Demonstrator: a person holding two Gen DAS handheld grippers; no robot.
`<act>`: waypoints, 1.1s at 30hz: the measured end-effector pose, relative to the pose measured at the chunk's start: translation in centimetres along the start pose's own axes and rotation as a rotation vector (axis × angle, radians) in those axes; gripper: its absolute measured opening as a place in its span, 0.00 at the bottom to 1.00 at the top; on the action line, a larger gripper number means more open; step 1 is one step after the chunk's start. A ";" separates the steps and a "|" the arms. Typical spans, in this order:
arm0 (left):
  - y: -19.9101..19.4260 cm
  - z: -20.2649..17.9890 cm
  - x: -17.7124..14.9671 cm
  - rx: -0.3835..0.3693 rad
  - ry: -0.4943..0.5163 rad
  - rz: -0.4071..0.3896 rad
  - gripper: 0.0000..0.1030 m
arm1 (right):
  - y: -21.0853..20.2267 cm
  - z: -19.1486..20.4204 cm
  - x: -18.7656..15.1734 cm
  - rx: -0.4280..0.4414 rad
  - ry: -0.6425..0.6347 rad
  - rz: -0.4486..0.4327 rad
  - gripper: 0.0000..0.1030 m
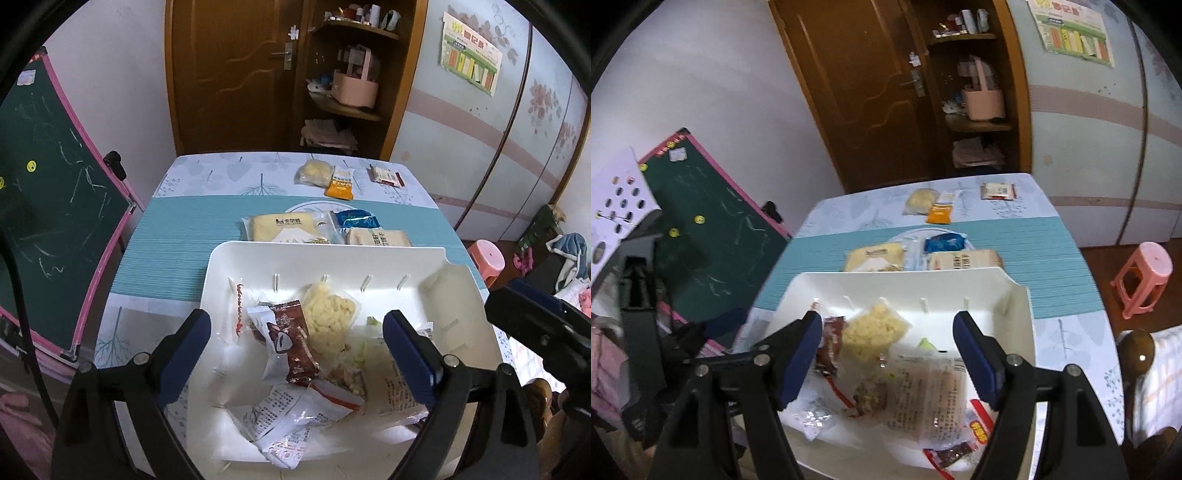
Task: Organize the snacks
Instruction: 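Move both grippers back toward the snacks on the round plate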
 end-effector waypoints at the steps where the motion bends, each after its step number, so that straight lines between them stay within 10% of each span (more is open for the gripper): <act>1: -0.2 0.1 0.2 0.003 0.002 -0.002 0.91 | 0.2 0.0 0.1 0.014 0.003 0.015 0.72; 7: -2.0 0.2 3.2 0.048 0.082 -0.038 0.91 | 0.5 -1.3 2.3 -0.103 -0.016 0.040 0.72; 13: -4.3 0.0 8.6 0.261 0.254 -0.126 0.91 | -0.6 -2.9 7.4 -0.181 -0.037 0.033 0.72; 18: -4.8 -1.2 13.7 0.250 0.387 -0.127 0.91 | -0.2 -4.6 13.4 -0.215 -0.069 0.054 0.72; 27: 2.0 -0.3 22.6 0.252 0.528 -0.009 0.91 | 5.8 -8.1 21.7 -0.256 -0.163 0.167 0.72; 33: 11.3 -0.1 20.6 0.139 0.621 0.188 0.91 | 14.0 -9.1 19.5 -0.235 -0.243 0.316 0.70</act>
Point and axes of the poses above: each gripper's, at about its wrist camera, not at the fingertips, and y roughly the way its jaws point, z to its left, x to its top, the point moved 10 cm from there along y, roughly the way its jaws point, and after that the axes turned 13 degrees about z, right-handed, at the moved point
